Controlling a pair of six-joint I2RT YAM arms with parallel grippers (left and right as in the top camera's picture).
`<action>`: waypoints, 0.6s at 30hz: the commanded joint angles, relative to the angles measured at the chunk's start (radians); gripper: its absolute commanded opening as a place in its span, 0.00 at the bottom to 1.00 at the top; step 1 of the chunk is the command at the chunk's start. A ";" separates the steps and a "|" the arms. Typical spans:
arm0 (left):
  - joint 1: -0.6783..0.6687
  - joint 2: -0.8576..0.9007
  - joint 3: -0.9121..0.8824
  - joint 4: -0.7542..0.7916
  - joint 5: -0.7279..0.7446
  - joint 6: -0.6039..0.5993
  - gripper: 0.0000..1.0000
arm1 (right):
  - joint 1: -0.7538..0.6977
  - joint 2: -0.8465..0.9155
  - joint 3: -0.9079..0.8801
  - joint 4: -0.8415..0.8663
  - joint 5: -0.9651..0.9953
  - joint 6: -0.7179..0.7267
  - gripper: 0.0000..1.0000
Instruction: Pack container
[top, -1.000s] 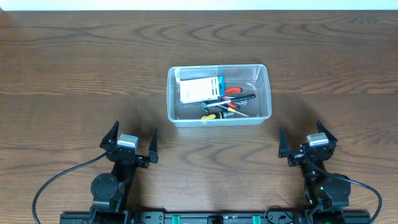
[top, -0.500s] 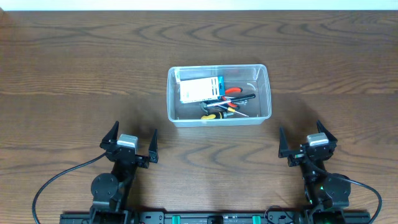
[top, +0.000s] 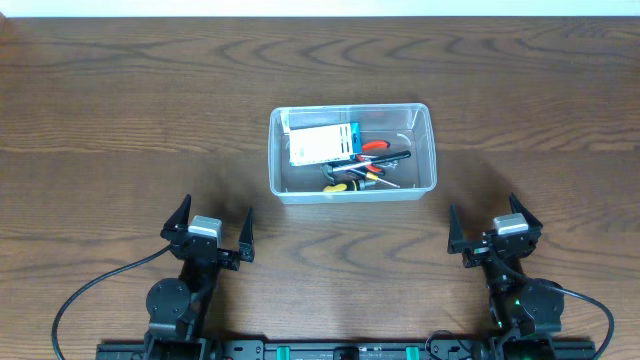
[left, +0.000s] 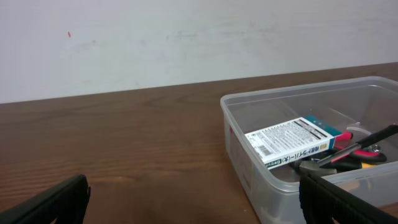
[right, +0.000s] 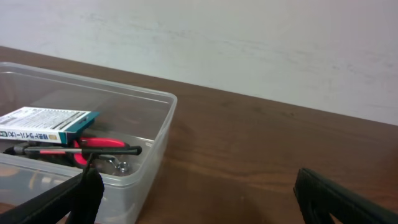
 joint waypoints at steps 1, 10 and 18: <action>-0.001 -0.006 -0.013 -0.037 0.043 -0.013 0.98 | -0.010 -0.006 -0.002 -0.005 -0.004 0.011 0.99; -0.001 -0.006 -0.013 -0.037 0.043 -0.013 0.98 | -0.010 -0.006 -0.002 -0.005 -0.004 0.011 0.99; -0.001 -0.006 -0.013 -0.037 0.043 -0.013 0.98 | -0.010 -0.006 -0.002 -0.005 -0.004 0.011 0.99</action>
